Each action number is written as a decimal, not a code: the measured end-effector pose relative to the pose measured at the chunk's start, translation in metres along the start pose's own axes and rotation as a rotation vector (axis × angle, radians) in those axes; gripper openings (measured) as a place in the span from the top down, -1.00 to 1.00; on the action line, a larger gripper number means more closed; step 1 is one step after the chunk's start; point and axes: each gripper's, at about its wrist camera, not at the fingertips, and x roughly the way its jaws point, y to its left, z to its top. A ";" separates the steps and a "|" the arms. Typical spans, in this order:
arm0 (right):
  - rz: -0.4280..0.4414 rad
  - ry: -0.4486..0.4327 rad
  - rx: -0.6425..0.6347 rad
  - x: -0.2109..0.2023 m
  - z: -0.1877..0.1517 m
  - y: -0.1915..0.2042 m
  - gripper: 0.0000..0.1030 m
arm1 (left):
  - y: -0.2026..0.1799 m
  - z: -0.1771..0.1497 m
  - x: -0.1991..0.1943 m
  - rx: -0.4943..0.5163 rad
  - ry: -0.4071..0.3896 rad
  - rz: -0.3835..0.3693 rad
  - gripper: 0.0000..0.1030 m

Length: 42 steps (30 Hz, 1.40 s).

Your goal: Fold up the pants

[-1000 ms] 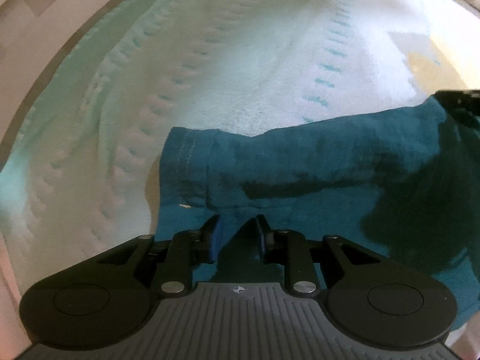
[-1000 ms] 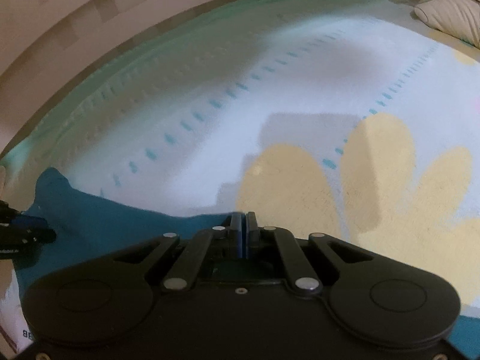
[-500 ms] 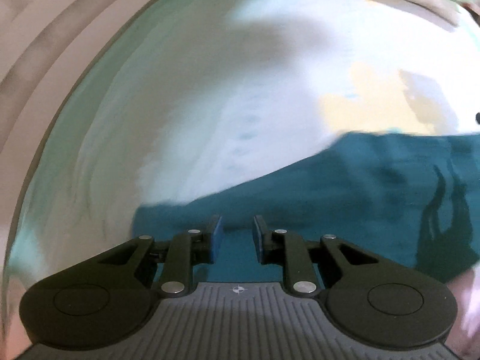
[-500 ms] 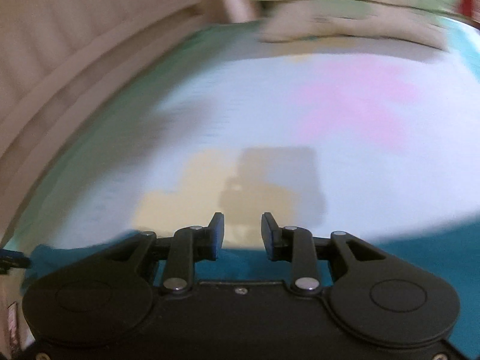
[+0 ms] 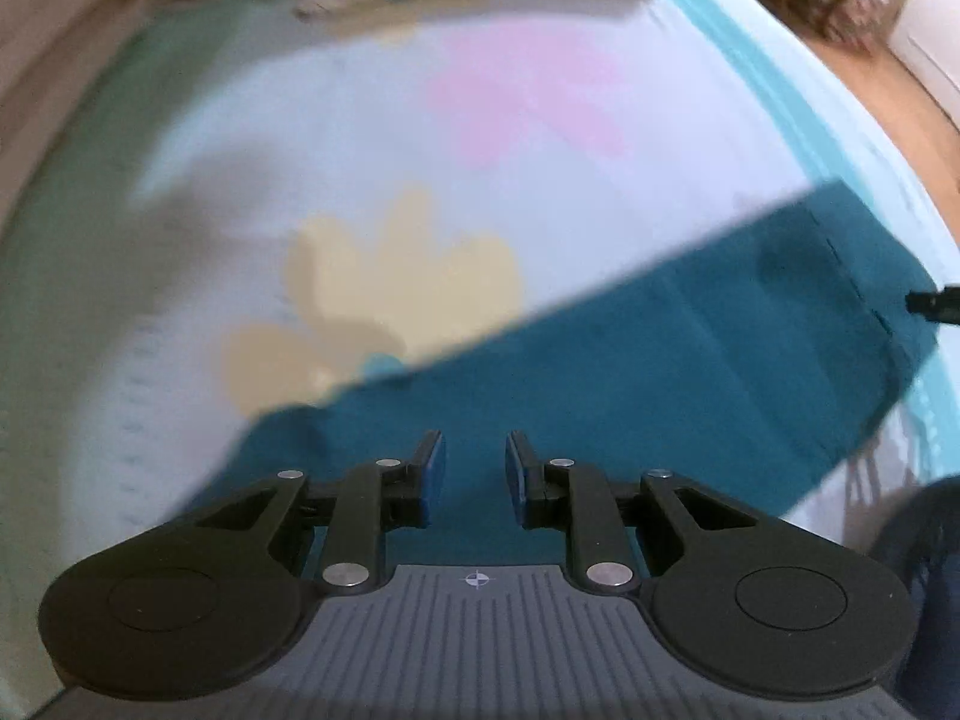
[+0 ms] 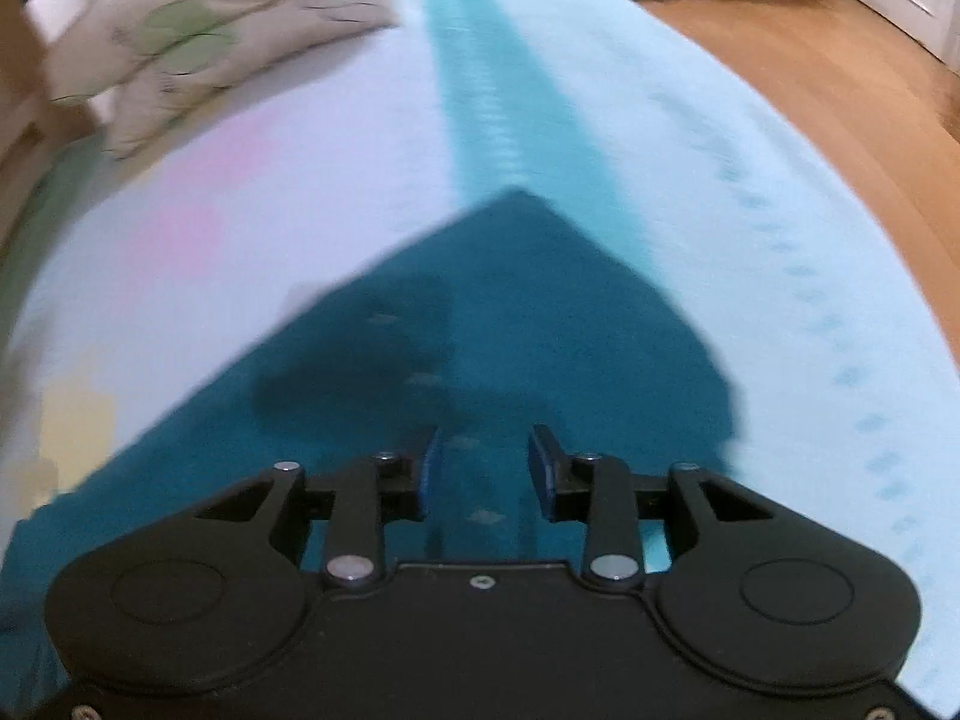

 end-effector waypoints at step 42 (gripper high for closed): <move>0.160 0.002 -0.091 0.031 0.027 -0.087 -0.26 | -0.060 -0.028 0.109 -0.172 0.083 -0.037 0.57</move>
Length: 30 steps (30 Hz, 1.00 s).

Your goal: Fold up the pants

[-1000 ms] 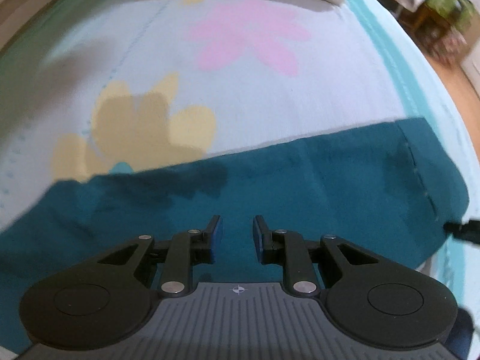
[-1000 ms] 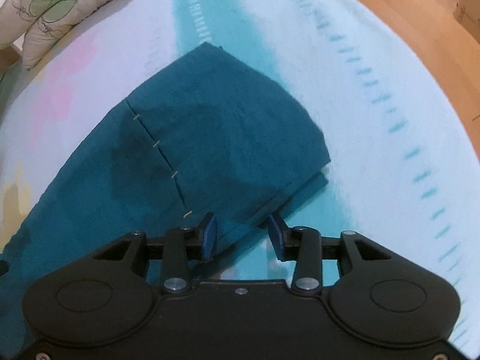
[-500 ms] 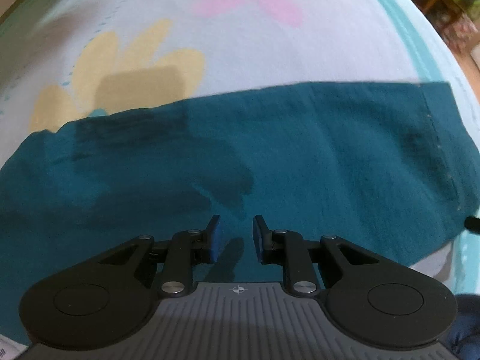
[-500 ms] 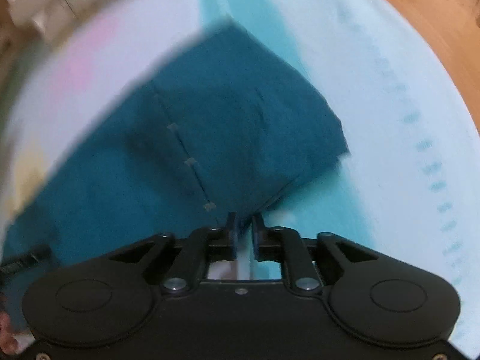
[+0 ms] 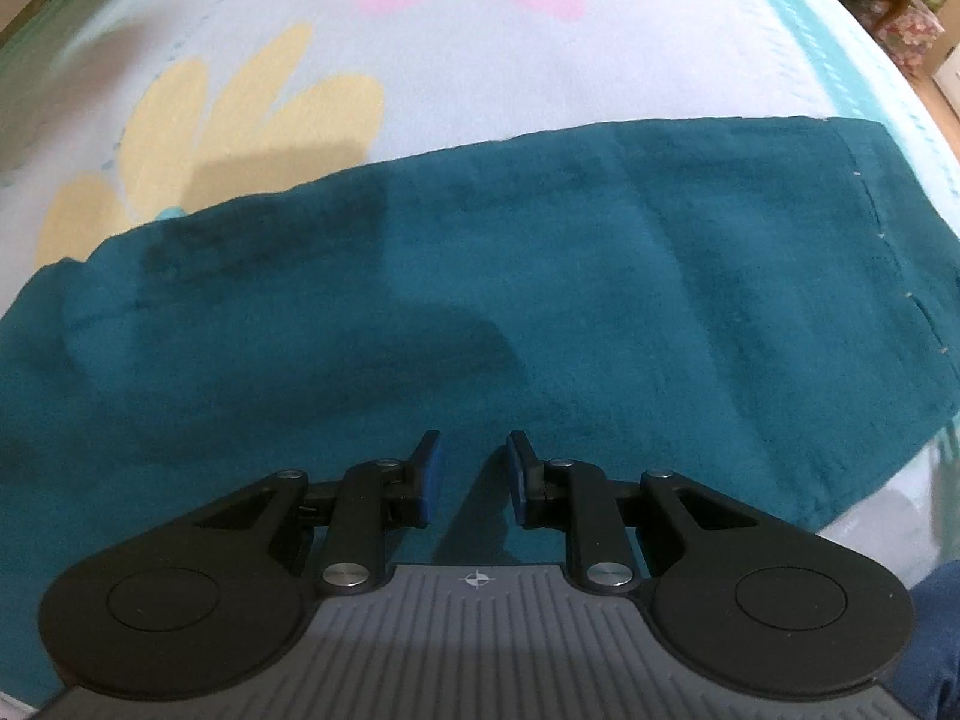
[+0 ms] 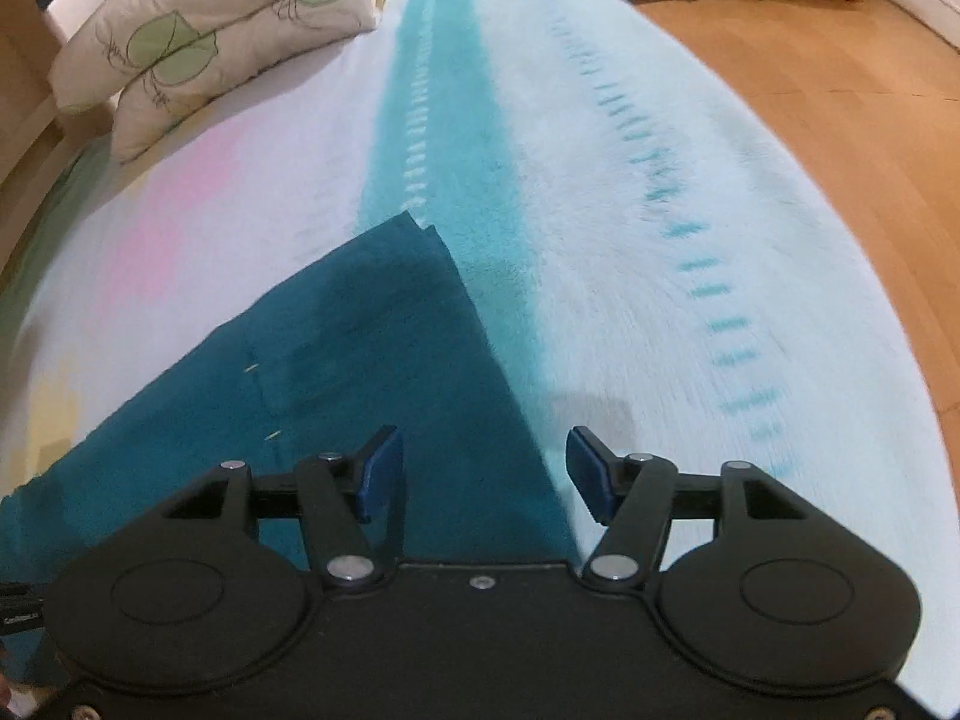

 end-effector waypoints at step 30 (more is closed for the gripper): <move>0.414 -0.026 -0.149 -0.064 0.021 0.132 0.67 | 0.007 0.006 -0.011 -0.032 0.006 -0.019 0.57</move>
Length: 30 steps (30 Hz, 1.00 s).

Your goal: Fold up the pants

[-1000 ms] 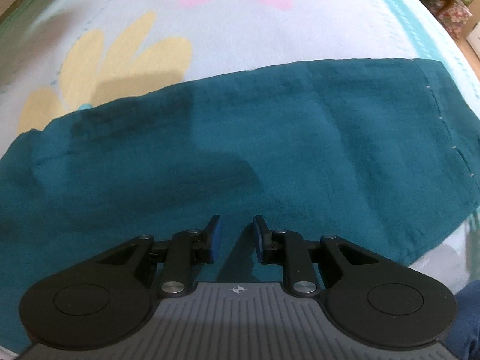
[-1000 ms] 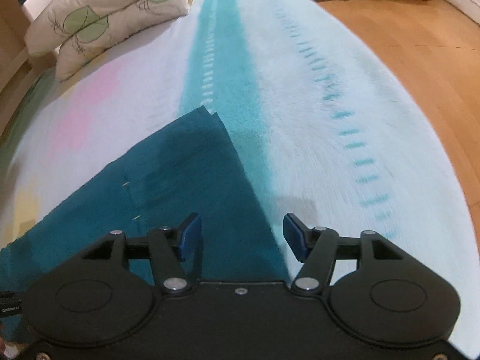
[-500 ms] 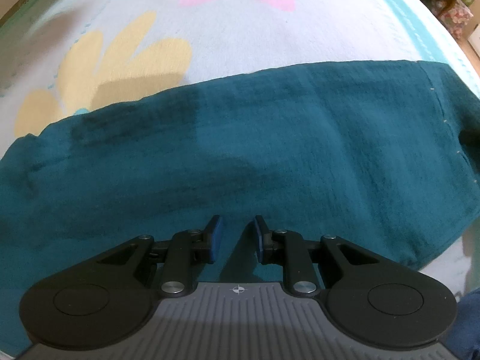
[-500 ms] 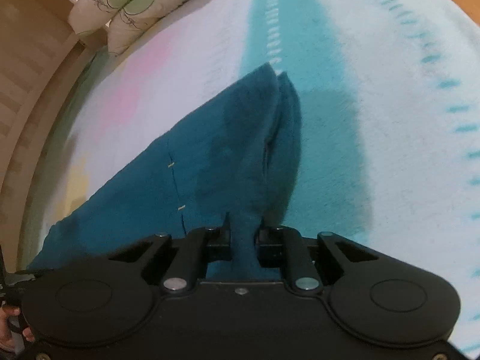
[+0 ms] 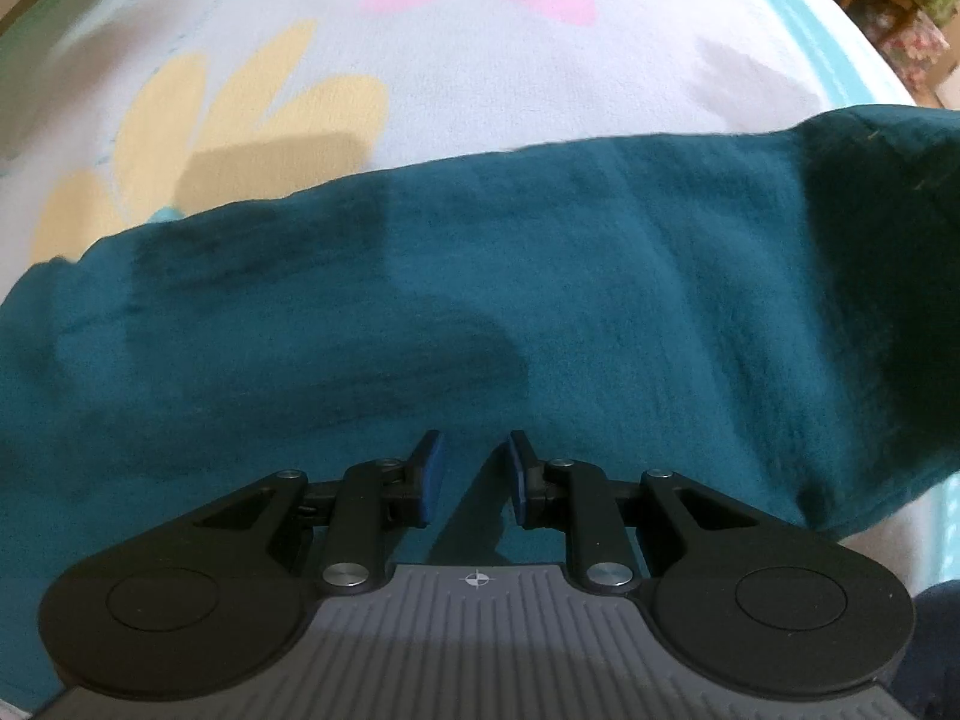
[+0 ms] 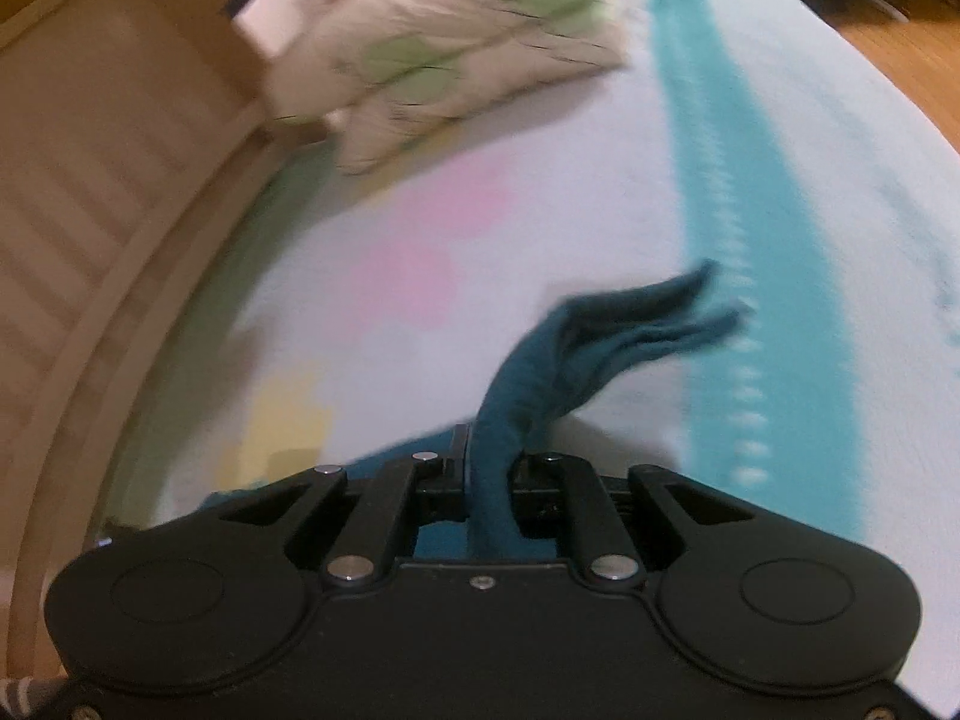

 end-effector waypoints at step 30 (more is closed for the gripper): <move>0.137 0.234 -0.348 0.170 -0.141 0.202 -0.05 | 0.176 0.014 -0.077 -0.158 -0.165 0.285 0.57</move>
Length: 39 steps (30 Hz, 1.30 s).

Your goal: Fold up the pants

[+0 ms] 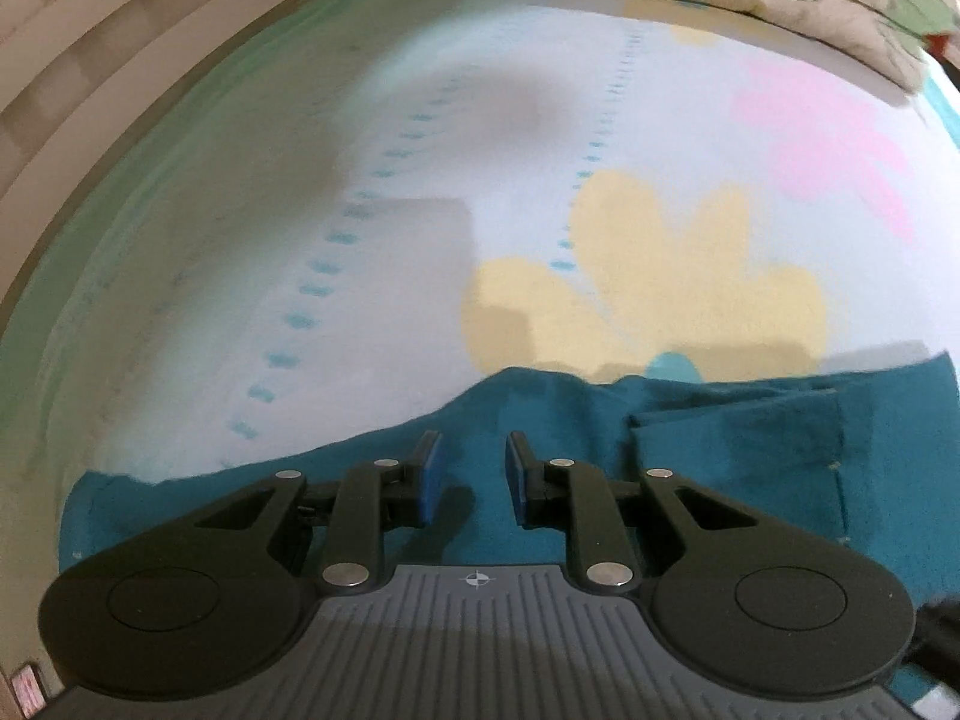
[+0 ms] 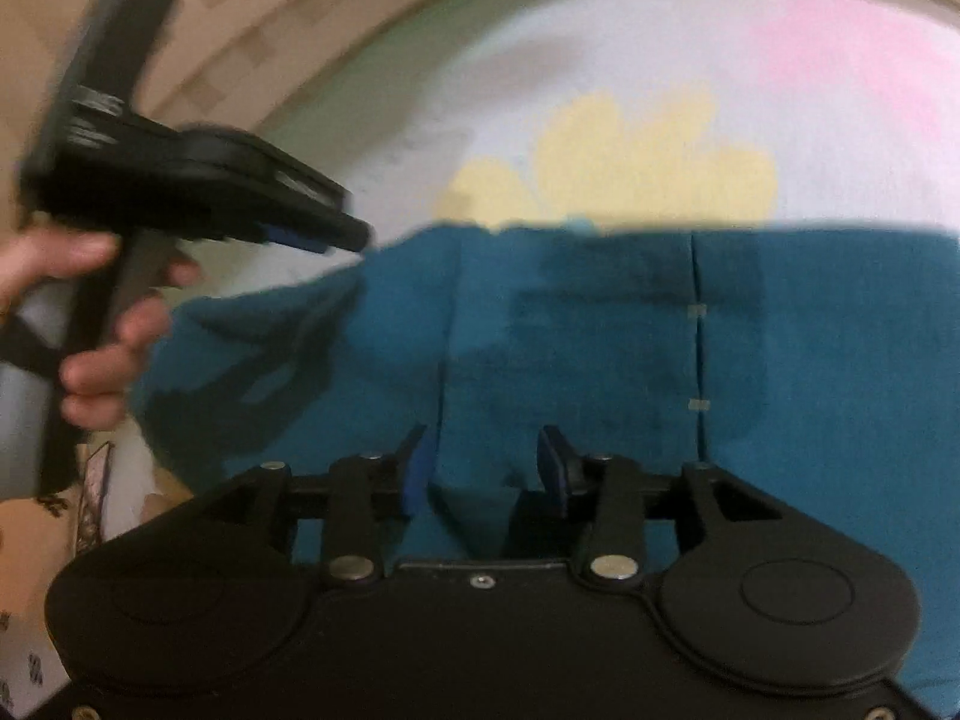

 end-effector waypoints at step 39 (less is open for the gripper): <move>-0.466 -0.129 0.034 -0.063 0.046 -0.167 0.89 | -0.106 -0.046 0.025 0.194 -0.067 -0.097 0.55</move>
